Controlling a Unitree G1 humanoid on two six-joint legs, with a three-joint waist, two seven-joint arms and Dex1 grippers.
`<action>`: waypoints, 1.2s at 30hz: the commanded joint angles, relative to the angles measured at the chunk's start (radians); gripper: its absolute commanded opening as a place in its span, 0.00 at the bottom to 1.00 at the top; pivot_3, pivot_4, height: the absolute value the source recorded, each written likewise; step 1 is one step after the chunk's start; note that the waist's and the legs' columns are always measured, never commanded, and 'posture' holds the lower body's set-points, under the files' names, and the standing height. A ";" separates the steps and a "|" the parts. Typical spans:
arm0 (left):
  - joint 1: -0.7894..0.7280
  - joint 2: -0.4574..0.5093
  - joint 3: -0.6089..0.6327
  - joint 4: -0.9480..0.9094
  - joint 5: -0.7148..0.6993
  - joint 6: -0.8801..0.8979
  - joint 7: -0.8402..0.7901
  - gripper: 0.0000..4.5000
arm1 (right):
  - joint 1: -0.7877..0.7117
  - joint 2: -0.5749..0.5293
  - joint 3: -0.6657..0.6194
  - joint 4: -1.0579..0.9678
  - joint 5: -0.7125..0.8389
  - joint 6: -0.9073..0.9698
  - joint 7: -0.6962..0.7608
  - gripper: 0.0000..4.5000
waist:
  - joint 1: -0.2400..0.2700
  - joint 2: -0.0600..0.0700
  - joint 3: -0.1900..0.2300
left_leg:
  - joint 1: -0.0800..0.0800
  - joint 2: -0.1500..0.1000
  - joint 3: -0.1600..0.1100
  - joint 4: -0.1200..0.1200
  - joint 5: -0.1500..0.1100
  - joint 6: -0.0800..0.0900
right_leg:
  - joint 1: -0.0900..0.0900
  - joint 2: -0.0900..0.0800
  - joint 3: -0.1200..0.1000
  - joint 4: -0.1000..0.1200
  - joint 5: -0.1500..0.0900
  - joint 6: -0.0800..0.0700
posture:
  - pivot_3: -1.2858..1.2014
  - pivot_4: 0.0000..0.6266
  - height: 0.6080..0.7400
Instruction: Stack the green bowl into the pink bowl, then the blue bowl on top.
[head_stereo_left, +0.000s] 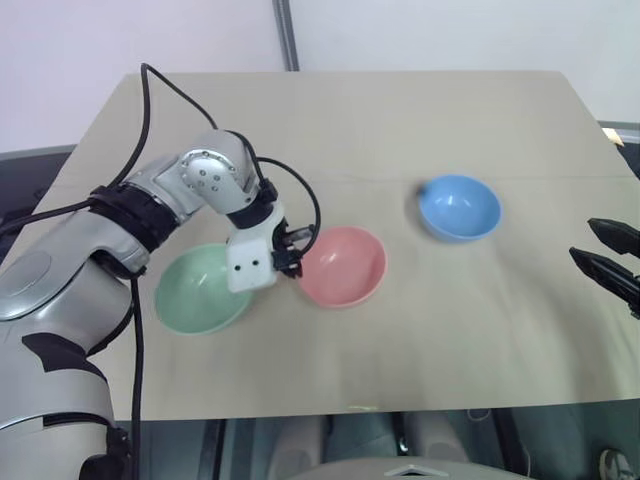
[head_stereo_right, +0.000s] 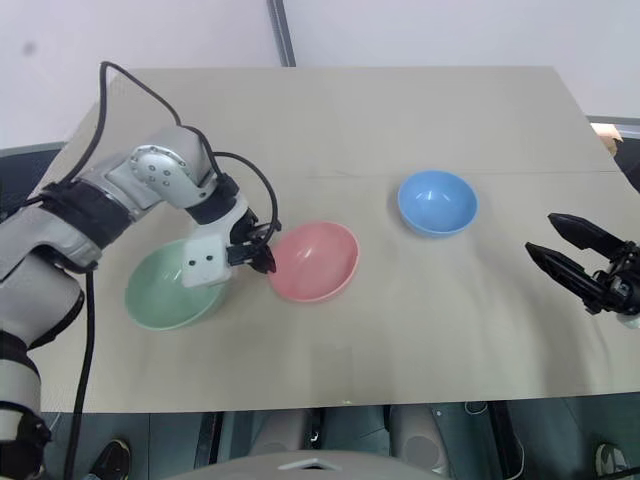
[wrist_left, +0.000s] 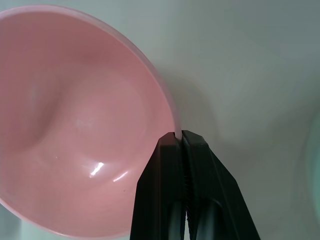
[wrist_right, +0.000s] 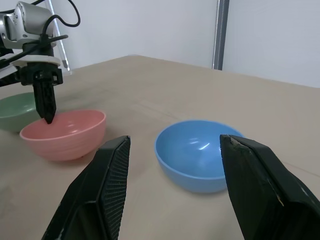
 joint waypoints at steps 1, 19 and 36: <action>-0.036 0.011 0.008 0.020 0.010 -0.006 -0.004 0.23 | 0.002 0.000 -0.033 -0.027 0.021 -0.007 -0.008 0.70 | -0.001 0.000 0.000 | 0.000 0.000 0.000 0.000 0.000 0.000 | 0.000 0.000 0.000 0.000 0.000 0.000 | 0.52 0.24 1.00; -0.105 0.083 0.228 -0.047 -0.237 0.445 -0.004 0.74 | -0.023 -0.018 -0.026 -0.012 0.035 0.012 -0.002 0.70 | -0.001 0.000 0.000 | 0.000 0.000 0.000 0.000 0.000 0.000 | 0.000 0.000 0.000 0.000 0.000 0.000 | 0.52 0.24 1.00; 0.826 0.562 1.301 -0.580 -0.823 1.884 0.140 0.74 | -0.101 -0.062 0.020 0.077 0.011 0.021 0.062 0.70 | -0.038 0.006 0.003 | 0.003 0.003 -0.002 -0.001 0.000 0.001 | 0.000 0.000 0.001 0.003 0.000 0.000 | 0.52 0.24 1.00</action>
